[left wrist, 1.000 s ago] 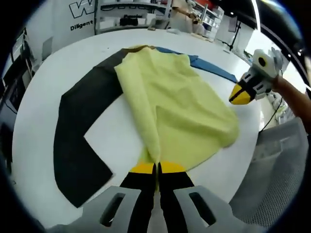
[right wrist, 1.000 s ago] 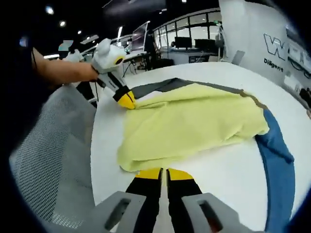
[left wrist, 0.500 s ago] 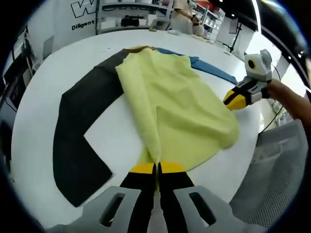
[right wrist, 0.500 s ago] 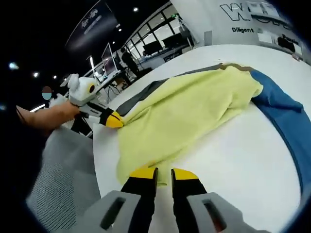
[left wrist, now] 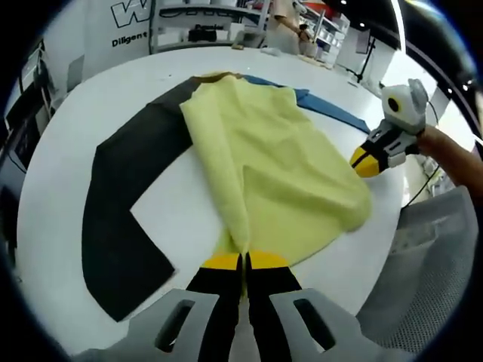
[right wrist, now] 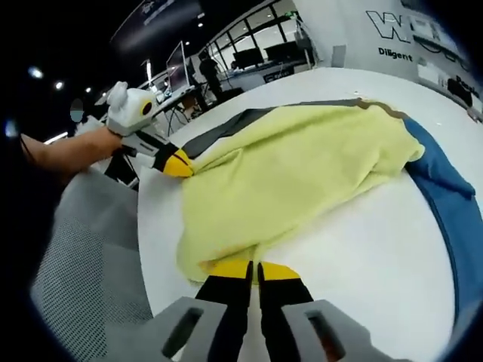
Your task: Fold the garment on the visible template until the final outline fits inside the template.
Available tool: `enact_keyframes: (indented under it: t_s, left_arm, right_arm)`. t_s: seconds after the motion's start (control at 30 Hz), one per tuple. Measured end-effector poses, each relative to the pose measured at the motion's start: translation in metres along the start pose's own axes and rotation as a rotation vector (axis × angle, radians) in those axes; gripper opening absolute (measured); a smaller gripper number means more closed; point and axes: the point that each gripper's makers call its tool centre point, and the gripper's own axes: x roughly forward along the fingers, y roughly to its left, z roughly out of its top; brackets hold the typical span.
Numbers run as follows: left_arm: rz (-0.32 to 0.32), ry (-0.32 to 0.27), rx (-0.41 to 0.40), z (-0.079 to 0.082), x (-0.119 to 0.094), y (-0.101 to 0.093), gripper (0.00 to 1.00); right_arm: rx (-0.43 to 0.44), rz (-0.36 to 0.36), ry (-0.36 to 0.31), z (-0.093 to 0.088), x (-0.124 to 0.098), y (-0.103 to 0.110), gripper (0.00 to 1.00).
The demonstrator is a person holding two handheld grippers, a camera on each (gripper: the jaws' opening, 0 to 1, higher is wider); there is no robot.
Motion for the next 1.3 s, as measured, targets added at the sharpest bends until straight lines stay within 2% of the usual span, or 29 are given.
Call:
enact_keyframes:
  t_s: [0.3, 0.53, 0.73, 0.83, 0.9, 1.03, 1.13, 1.17, 1.3]
  left_arm:
    - [-0.001, -0.001, 0.000, -0.001, -0.001, 0.000, 0.00]
    - [-0.007, -0.001, 0.004, -0.002, -0.001, -0.003, 0.00]
    - [-0.017, -0.003, 0.008, -0.002, -0.001, -0.006, 0.00]
    - [-0.018, -0.004, 0.009, -0.002, -0.001, -0.007, 0.00]
    - [-0.017, -0.004, 0.008, -0.003, -0.001, -0.007, 0.00]
    - [-0.018, -0.005, 0.007, -0.003, -0.001, -0.007, 0.00]
    - [-0.019, -0.005, 0.007, -0.003, -0.001, -0.007, 0.00]
    - [-0.019, -0.006, 0.007, -0.003, -0.001, -0.007, 0.00]
    - [-0.019, -0.009, 0.003, -0.003, -0.001, -0.007, 0.00]
  right_arm:
    - [-0.084, -0.070, 0.019, 0.007, -0.023, -0.002, 0.00]
    - [-0.130, -0.130, 0.041, 0.005, -0.044, -0.003, 0.00]
    - [-0.175, -0.192, 0.082, 0.005, -0.059, 0.000, 0.00]
    - [-0.205, -0.197, 0.116, 0.005, -0.065, 0.011, 0.00]
    - [-0.243, -0.184, 0.128, 0.006, -0.064, 0.023, 0.00]
    - [-0.302, -0.182, 0.152, 0.009, -0.055, 0.031, 0.00]
    - [-0.314, -0.166, 0.172, 0.008, -0.043, 0.034, 0.00]
    - [-0.336, -0.168, 0.200, 0.005, -0.039, 0.032, 0.00]
    - [-0.326, -0.135, 0.211, 0.003, -0.023, 0.034, 0.00]
